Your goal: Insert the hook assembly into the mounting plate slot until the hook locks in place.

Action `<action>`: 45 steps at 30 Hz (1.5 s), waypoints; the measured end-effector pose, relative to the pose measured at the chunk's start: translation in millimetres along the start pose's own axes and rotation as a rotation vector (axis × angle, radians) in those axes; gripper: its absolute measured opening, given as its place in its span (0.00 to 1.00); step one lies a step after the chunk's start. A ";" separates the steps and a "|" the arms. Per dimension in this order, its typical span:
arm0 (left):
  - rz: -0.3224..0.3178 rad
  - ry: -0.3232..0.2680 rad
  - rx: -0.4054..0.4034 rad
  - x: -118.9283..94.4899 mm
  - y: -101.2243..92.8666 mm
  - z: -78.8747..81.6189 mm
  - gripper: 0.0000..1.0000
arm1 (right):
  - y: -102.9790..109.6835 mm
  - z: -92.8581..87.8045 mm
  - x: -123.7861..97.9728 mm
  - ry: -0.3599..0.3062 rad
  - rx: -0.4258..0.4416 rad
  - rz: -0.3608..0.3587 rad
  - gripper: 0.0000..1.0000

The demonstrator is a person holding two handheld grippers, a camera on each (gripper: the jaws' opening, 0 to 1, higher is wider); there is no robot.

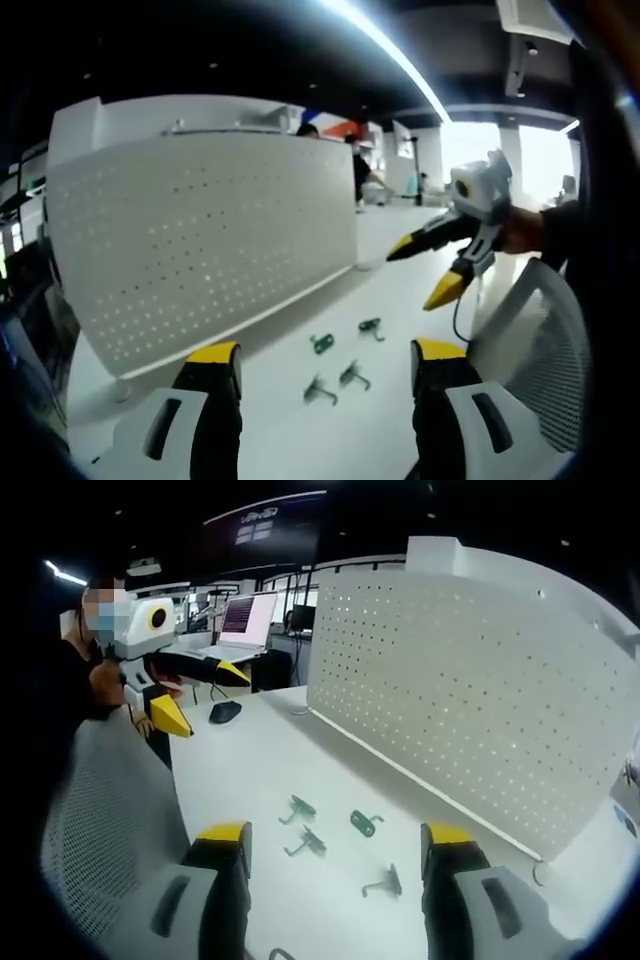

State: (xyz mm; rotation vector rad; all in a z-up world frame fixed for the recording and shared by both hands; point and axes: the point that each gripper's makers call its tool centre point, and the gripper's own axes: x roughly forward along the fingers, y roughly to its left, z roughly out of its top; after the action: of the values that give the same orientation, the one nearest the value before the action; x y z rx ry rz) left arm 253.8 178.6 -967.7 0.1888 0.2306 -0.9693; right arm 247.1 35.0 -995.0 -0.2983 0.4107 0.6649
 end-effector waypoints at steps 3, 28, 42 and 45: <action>-0.001 0.002 0.000 0.4 -0.1 -0.5 0.70 | 0.6 1.2 2.8 0.003 -0.006 0.007 0.66; -0.028 0.019 0.033 3.6 1.5 -3.2 0.63 | 1.8 3.1 6.7 0.006 -0.015 0.019 0.66; -0.134 0.073 0.162 14.9 7.3 -18.4 0.51 | 3.5 6.6 4.1 0.006 -0.015 0.004 0.66; -0.152 0.068 0.177 20.5 10.4 -20.8 0.50 | 3.6 7.6 4.2 0.004 -0.015 0.002 0.66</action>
State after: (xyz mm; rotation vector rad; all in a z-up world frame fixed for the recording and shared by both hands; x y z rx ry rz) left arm 271.3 173.6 -992.8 0.3713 0.2243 -1.1365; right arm 249.8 42.9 -990.8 -0.3137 0.4094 0.6694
